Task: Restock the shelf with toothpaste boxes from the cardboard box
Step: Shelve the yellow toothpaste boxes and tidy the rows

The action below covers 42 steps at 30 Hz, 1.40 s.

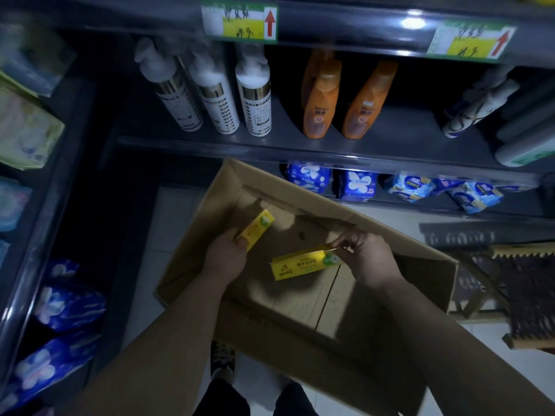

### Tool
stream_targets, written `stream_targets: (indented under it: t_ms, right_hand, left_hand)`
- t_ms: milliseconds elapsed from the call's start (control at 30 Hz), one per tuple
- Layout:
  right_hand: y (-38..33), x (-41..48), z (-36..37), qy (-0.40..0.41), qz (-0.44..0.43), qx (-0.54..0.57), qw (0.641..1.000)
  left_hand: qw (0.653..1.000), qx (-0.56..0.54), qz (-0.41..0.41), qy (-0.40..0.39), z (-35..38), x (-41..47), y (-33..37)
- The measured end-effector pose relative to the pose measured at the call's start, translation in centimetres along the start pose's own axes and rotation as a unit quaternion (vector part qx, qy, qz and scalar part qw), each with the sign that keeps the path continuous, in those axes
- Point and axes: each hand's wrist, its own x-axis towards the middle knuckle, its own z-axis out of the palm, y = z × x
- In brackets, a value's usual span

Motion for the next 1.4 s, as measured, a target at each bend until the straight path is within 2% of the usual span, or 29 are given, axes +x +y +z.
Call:
stream_targets:
  t_ms: [167, 300, 467, 733, 933, 1067, 1200, 1400]
  right_hand:
    - [-3.8, -2.4, -3.3, -0.002, -0.016, 0.032, 0.999]
    - [-7.4, -3.9, -6.2, 0.012, -0.046, 0.05, 0.998]
    - [-14.0, -6.5, -9.9, 0.07, -0.09, 0.136, 0.984]
    - [-27.7, -11.5, -13.7, 0.085, -0.233, 0.2, 0.948]
    - [-38.2, -17.2, -13.1, 0.052, -0.324, 0.223, 0.918]
    - [-44.7, -22.8, -11.2, 0.019, -0.399, 0.241, 0.885]
    - [-50.4, -29.7, -7.9, -0.021, -0.45, 0.261, 0.854]
    - [-57.2, -41.8, -0.5, -0.099, -0.514, 0.279, 0.805]
  left_hand:
    - [0.993, -0.112, 0.001, 0.019, -4.2, -4.1, 0.7]
    - [0.964, -0.246, -0.01, 0.104, -8.4, -8.3, 2.7]
    - [0.927, -0.307, 0.051, 0.207, -15.1, -14.2, 3.5]
    - [0.854, -0.389, 0.089, 0.333, -24.5, -25.3, 2.2]
    - [0.791, -0.412, 0.09, 0.442, -30.9, -34.7, -3.1]
    - [0.737, -0.398, 0.103, 0.537, -34.2, -41.9, -8.2]
    - [0.681, -0.363, 0.1, 0.628, -36.0, -50.6, -14.2]
    - [0.598, -0.37, 0.068, 0.708, -36.8, -63.9, -24.9]
